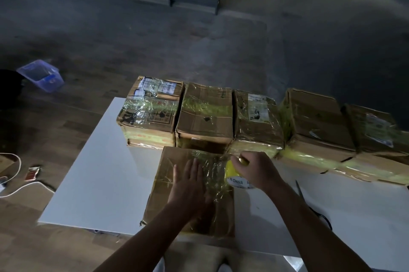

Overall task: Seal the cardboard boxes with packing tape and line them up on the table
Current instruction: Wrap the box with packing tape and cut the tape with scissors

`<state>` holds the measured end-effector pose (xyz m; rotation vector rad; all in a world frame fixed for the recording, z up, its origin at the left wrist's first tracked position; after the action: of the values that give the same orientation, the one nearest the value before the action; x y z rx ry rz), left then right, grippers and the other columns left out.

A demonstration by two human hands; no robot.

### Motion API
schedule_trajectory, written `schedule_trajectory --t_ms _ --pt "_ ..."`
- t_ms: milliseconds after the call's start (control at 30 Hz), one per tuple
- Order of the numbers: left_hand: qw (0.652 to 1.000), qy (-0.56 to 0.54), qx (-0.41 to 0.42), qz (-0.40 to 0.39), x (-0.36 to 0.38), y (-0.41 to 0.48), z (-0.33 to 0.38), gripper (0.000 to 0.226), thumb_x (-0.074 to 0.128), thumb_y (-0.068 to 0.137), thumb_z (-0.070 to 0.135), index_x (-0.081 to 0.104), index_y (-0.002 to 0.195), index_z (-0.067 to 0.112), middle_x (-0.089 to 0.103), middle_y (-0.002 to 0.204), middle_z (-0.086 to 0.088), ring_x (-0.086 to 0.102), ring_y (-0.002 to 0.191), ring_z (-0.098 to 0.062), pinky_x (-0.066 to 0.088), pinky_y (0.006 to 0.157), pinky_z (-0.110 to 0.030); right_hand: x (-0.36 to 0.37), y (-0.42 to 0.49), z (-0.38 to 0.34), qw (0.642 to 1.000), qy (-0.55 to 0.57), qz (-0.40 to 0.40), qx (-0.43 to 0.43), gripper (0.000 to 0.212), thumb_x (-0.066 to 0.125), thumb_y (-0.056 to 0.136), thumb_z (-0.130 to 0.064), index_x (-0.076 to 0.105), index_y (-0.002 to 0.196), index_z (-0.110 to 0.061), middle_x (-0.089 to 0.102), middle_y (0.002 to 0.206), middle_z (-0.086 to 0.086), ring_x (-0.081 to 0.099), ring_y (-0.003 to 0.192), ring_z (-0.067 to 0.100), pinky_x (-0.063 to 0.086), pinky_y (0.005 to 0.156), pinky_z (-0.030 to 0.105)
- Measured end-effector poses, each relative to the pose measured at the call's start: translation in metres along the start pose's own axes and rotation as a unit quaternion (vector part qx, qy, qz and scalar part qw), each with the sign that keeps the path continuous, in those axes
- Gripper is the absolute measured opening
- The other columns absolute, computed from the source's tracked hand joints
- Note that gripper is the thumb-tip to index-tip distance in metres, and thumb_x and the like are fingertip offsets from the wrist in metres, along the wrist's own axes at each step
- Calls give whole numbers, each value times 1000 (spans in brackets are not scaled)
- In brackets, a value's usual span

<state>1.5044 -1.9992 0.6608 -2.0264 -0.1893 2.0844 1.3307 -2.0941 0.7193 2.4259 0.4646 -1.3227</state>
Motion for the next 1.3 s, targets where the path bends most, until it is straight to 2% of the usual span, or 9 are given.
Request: schedule_trajectory --t_ms 300,500,600,800,933,1067,1133,1200,1300 --pt "998 -63 1 -17 10 9 30 97 -7 75 66 -7 152 7 -12 161 -12 -17 147 -25 -8 115 -57 -10 -5 4 989 114 -73 53 44 59 91 -40 41 55 -22 36 49 -7 33 44 5 27 48 20" --pt "998 -51 -3 -28 10 9 29 98 -9 74 69 -10 152 9 -15 160 -10 -29 139 -19 -8 117 -55 -10 -19 44 999 -25 -11 28 43 64 82 -37 39 50 -22 27 43 -10 34 44 14 29 51 22" --pt "998 -47 -7 -46 8 9 31 99 -11 73 70 -12 151 9 -18 159 -10 -31 137 -20 -8 117 -55 1 -34 67 994 -62 -42 77 38 57 84 -45 51 57 -19 46 52 -4 49 56 22 33 59 25" --pt "993 -29 -64 -91 -8 13 47 99 19 88 73 -14 148 1 -20 157 -18 -21 145 -33 -8 112 -62 36 -39 70 977 -56 -124 165 34 52 89 -50 51 70 -22 64 79 6 62 83 25 33 63 26" --pt "987 -25 -105 -123 -26 14 85 81 33 100 45 -14 147 -2 -20 151 -32 -15 143 -46 -1 110 -66 53 -37 66 980 -67 -134 130 40 50 92 -51 64 86 -14 69 90 9 63 88 28 33 62 28" --pt "972 -70 -185 -126 -17 16 103 56 17 97 7 -3 145 -15 -11 151 -39 -5 144 -48 12 110 -66 63 -38 62 981 -70 -125 127 43 47 93 -51 65 92 -12 70 95 10 63 92 30 41 66 31" --pt "972 -114 -200 -47 -13 19 102 57 14 86 -2 29 137 -21 18 145 -45 26 137 -51 30 100 -69 61 -38 62 980 -63 -126 138 44 46 93 -53 66 94 -14 70 97 9 64 93 29 41 66 31" --pt "972 -130 -181 -78 -1 17 101 51 26 77 0 61 108 -20 54 119 -42 59 109 -50 46 74 -70 57 -38 61 980 -55 -123 149 46 44 93 -54 68 98 -15 70 99 9 63 95 28 38 66 29" --pt "969 -175 -175 -25 15 25 100 47 32 77 7 55 114 -11 63 109 -35 63 100 -50 44 66 -72 49 -38 59 978 -57 -110 166 48 42 93 -55 67 93 -15 70 98 9 63 96 27 37 67 29"
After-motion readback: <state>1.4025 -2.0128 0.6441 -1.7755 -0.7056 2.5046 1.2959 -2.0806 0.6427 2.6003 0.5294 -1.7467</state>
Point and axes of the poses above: each hand's wrist, its own y-axis towards the middle knuckle, its own x-axis out of the palm, z = x × y, the point moved 2 cm from there along y, towards the middle knuckle
